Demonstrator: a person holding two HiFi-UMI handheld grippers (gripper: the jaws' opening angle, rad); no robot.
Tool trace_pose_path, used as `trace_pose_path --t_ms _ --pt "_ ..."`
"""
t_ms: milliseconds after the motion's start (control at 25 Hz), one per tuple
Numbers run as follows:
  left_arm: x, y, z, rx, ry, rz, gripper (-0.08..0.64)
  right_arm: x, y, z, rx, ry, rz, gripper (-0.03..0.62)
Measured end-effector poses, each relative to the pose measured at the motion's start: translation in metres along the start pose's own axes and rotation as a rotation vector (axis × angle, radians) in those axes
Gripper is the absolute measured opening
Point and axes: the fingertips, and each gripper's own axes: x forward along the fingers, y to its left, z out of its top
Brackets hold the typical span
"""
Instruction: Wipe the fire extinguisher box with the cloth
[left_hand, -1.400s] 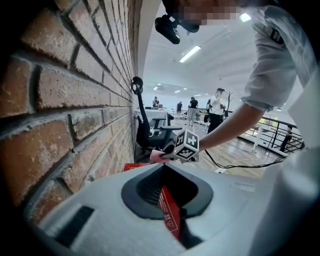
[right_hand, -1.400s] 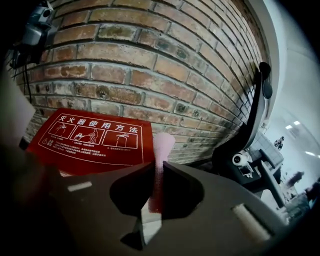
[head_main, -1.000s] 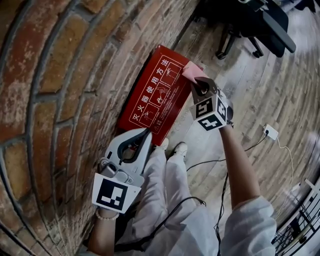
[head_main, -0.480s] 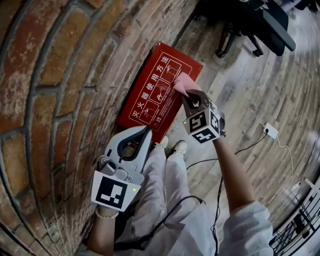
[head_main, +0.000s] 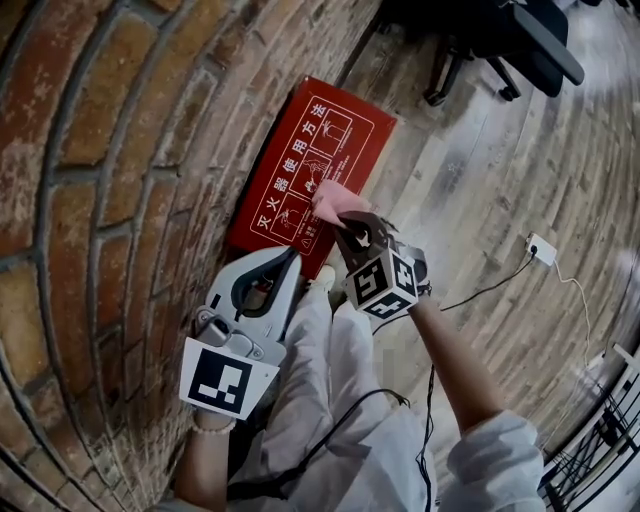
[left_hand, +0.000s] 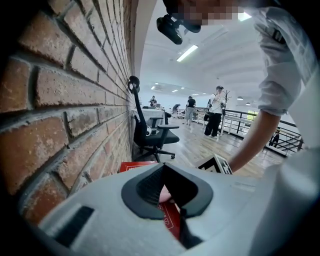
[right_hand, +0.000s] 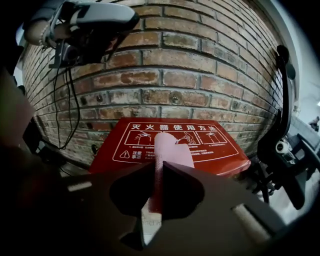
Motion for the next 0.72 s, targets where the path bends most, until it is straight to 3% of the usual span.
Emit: trace_pose_path --t_ms 720 --pt "-0.002 -0.009 -0.008 -0.011 0.012 -0.014 -0.003 -0.009 0.131 0.005 -0.063 -0.037 0.243 0.026"
